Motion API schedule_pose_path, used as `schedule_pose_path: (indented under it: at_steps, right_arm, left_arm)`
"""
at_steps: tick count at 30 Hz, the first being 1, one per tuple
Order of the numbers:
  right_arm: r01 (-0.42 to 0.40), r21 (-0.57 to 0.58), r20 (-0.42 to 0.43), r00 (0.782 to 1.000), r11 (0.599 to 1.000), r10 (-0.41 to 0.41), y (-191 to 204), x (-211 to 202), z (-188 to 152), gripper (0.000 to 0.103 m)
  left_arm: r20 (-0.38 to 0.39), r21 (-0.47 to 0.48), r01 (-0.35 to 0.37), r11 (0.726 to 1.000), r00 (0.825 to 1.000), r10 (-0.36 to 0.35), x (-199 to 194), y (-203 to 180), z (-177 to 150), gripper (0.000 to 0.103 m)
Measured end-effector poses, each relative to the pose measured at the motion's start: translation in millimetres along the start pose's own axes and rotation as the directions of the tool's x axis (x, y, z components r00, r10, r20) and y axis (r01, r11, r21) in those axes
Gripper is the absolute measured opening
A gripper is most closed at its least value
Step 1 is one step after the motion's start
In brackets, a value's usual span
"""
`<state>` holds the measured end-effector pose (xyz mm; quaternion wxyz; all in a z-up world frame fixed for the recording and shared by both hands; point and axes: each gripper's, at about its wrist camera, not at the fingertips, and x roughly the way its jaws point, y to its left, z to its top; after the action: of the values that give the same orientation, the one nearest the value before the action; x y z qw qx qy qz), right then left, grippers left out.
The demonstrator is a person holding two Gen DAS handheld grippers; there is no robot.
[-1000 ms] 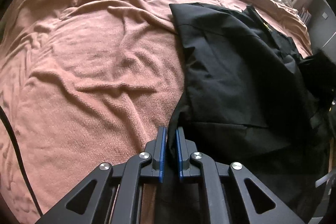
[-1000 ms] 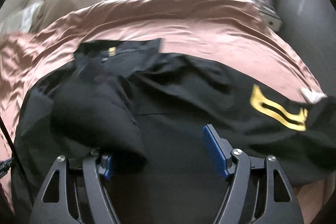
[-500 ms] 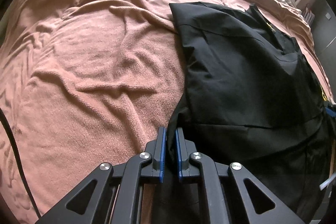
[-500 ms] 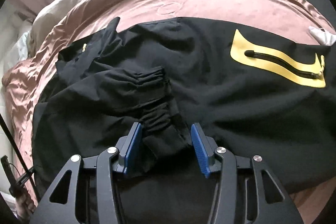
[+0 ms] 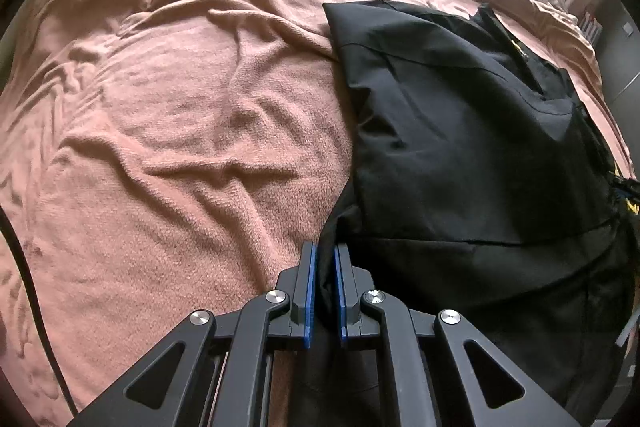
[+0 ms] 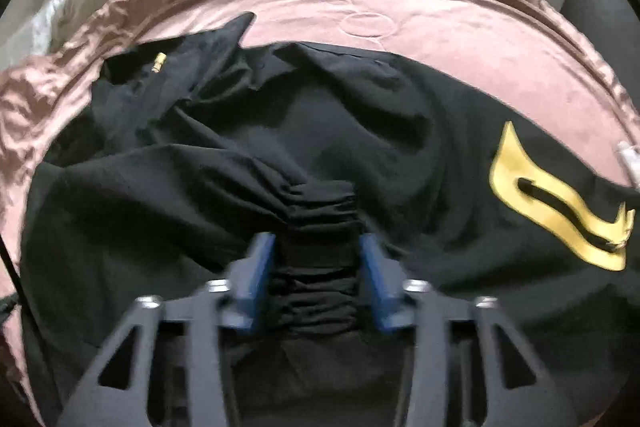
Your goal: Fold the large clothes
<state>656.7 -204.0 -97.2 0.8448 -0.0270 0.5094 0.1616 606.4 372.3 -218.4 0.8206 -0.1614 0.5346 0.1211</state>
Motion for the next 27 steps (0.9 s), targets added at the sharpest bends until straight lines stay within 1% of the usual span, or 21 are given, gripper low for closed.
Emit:
schedule_pose_path:
  at_steps: [1,2,3,5,7,8,10,12,13,14,15,16,17,18,20,22,23,24,26,27]
  right_arm:
    - [0.008,0.008,0.005,1.0,1.0,-0.008,-1,-3,-1,0.015]
    - [0.041,0.017,0.009,0.999,0.999,-0.041,-4,-7,-2,0.004]
    - [0.085,0.026,0.008,0.996,0.996,-0.085,-7,-10,-5,0.0]
    - [0.16,0.045,-0.005,0.987,0.986,-0.16,-14,-15,-10,0.0]
    - [0.131,0.086,-0.029,0.991,0.988,-0.129,-25,-15,-16,0.0]
    - [0.099,0.111,-0.024,0.995,0.989,-0.097,-31,-17,-19,0.0]
    - [0.027,0.15,0.01,1.0,0.988,-0.029,-41,-27,-21,0.0]
    - [-0.061,0.169,0.018,0.998,0.984,0.059,-45,-31,-22,0.0]
    - [-0.104,0.171,0.013,0.995,0.98,0.103,-47,-32,-23,0.007]
    - [-0.131,0.169,0.003,0.991,0.977,0.133,-48,-31,-23,0.025]
    - [-0.135,0.161,-0.006,0.99,0.978,0.138,-48,-29,-24,0.039]
    - [-0.138,0.152,-0.006,0.99,0.979,0.14,-47,-29,-23,0.061]
    - [-0.152,0.137,0.01,0.988,0.979,0.152,-45,-30,-24,0.063]
    - [-0.163,0.122,0.017,0.987,0.979,0.162,-43,-30,-24,0.063]
    - [-0.166,0.116,-0.001,0.986,0.979,0.168,-40,-27,-25,0.063]
    - [-0.145,0.093,-0.005,0.989,0.985,0.146,-34,-22,-25,0.063]
    - [-0.125,0.064,-0.012,0.992,0.99,0.126,-28,-17,-27,0.061]
    - [-0.107,0.044,-0.02,0.994,0.993,0.108,-22,-16,-26,0.055]
    - [-0.041,-0.023,-0.036,0.999,0.999,0.04,-9,-13,-28,0.039]
    - [-0.02,-0.048,-0.028,0.999,0.999,0.019,-4,-15,-28,0.03]
  left_arm:
    - [0.0,-0.001,-0.002,1.0,1.0,0.002,0,0,0,0.01]
    - [0.0,-0.002,-0.004,1.0,1.0,0.004,0,0,0,0.01]
    - [0.0,-0.003,-0.007,1.0,1.0,0.007,0,-1,0,0.01]
    - [0.0,-0.008,-0.011,1.0,1.0,0.011,0,-1,-1,0.01]
    - [0.002,-0.012,-0.012,1.0,1.0,0.012,1,-1,-1,0.01]
    - [0.003,-0.014,-0.014,1.0,1.0,0.014,0,-1,-1,0.01]
    - [0.003,-0.016,-0.017,1.0,1.0,0.017,-1,-2,-1,0.01]
    - [0.005,-0.029,-0.012,1.0,1.0,0.012,-3,-1,-1,0.01]
    - [0.006,-0.037,-0.006,0.999,1.0,0.007,-4,1,-1,0.01]
    - [0.008,-0.046,0.0,0.999,1.0,0.0,-6,2,-1,0.01]
    - [0.012,-0.055,0.01,0.998,1.0,-0.009,-9,3,-1,0.01]
    - [0.016,-0.059,0.017,0.998,1.0,-0.016,-10,4,-2,0.01]
    - [0.015,-0.063,0.024,0.998,1.0,-0.023,-12,5,-2,0.01]
    - [0.015,-0.068,0.03,0.997,0.999,-0.029,-15,6,-2,0.01]
    - [0.025,-0.071,0.035,0.997,0.999,-0.033,-19,7,-2,0.01]
    - [0.047,-0.065,0.028,0.997,0.999,-0.025,-26,4,-2,0.01]
    - [0.057,-0.063,0.023,0.998,0.998,-0.019,-29,3,-1,0.01]
    - [0.072,-0.058,0.017,0.998,0.997,-0.013,-33,1,0,0.01]
    - [0.099,-0.041,0.01,0.999,0.995,-0.006,-38,-3,3,0.01]
    - [0.11,-0.03,0.008,1.0,0.994,-0.005,-39,-6,4,0.01]
